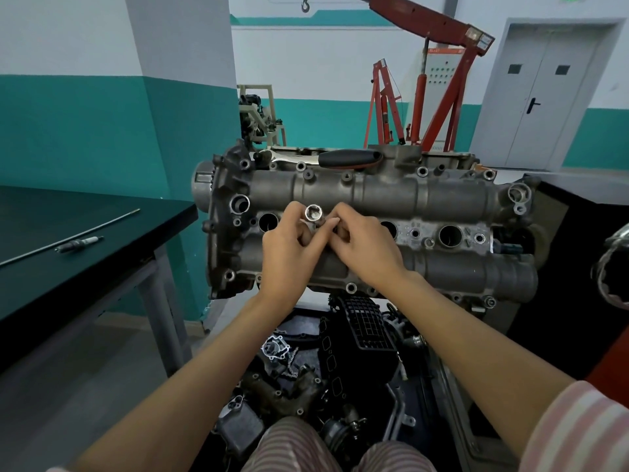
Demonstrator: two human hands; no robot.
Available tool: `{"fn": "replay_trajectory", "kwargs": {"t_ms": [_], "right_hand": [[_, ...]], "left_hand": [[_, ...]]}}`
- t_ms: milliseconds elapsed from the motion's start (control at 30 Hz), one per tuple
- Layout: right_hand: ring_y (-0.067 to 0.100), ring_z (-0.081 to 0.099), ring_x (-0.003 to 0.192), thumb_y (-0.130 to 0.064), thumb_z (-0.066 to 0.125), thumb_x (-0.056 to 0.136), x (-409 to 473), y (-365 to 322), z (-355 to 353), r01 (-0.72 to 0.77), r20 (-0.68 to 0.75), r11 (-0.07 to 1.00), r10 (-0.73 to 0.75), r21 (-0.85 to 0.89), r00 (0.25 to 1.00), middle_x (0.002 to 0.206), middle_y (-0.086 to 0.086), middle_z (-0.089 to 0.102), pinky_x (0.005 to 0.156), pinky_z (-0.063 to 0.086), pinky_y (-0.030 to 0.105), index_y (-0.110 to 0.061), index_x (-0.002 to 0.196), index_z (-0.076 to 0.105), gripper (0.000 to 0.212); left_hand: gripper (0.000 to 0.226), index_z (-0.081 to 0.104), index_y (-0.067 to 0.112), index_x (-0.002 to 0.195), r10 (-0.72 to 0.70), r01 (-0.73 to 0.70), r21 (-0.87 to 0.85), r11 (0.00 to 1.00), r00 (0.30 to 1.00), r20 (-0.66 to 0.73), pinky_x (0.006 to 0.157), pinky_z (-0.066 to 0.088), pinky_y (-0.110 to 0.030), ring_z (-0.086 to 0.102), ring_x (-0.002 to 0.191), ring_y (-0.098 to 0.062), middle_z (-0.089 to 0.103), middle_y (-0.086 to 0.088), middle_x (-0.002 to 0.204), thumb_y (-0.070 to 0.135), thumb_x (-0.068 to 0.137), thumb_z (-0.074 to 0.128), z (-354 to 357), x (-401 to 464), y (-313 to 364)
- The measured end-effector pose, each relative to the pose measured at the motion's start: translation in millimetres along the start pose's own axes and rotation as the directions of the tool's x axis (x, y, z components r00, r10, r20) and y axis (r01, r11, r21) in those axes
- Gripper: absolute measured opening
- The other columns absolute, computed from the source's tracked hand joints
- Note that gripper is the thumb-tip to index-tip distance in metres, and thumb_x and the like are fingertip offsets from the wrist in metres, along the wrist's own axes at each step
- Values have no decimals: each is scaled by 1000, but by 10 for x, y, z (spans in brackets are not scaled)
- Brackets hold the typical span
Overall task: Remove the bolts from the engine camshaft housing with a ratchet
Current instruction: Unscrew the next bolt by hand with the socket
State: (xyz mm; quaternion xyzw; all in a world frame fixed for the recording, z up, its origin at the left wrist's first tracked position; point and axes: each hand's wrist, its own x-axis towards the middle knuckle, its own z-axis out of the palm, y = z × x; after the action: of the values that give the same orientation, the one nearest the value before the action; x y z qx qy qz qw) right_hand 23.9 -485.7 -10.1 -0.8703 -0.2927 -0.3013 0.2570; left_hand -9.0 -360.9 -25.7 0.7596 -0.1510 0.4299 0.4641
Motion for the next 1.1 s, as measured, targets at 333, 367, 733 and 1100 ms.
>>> {"fn": "replay_trajectory", "kwargs": {"t_ms": [333, 367, 733, 1100], "right_hand": [[17, 59, 70, -28, 54, 87, -18, -37, -8, 1, 10, 1000, -1, -10, 1000, 67, -9, 56, 56, 37, 29, -22, 122, 50, 36], [17, 58, 69, -29, 55, 86, -10, -24, -5, -17, 9, 1000, 17, -9, 1000, 64, -10, 53, 55, 34, 29, -21, 115, 53, 30], [19, 60, 69, -24, 51, 90, -20, -36, -9, 54, -4, 998, -54, -32, 999, 69, -5, 60, 57, 40, 31, -21, 127, 50, 36], [30, 62, 75, -19, 47, 93, -27, -9, -1, 117, -32, 992, -119, -58, 992, 81, 9, 67, 55, 35, 31, -16, 120, 55, 29]], "left_hand": [[21, 53, 6, 79, -12, 12, -5, 1000, 1000, -11, 46, 29, -12, 35, 44, -7, 37, 3, 47, 19, 85, 67, -5, 4, -29], [24, 50, 6, 76, -29, 29, -19, 999, 999, -20, 46, 30, -12, 34, 44, -7, 37, 3, 47, 20, 85, 68, 7, 6, -24], [11, 59, 8, 88, 28, -28, 30, 999, 1000, -9, 45, 29, -12, 36, 42, -10, 40, -2, 45, 18, 87, 65, -15, -3, -13], [18, 63, 7, 105, 71, -72, 70, 995, 997, 17, 46, 34, -21, 41, 43, -16, 46, -4, 45, 16, 90, 60, -30, -24, -4]]}}
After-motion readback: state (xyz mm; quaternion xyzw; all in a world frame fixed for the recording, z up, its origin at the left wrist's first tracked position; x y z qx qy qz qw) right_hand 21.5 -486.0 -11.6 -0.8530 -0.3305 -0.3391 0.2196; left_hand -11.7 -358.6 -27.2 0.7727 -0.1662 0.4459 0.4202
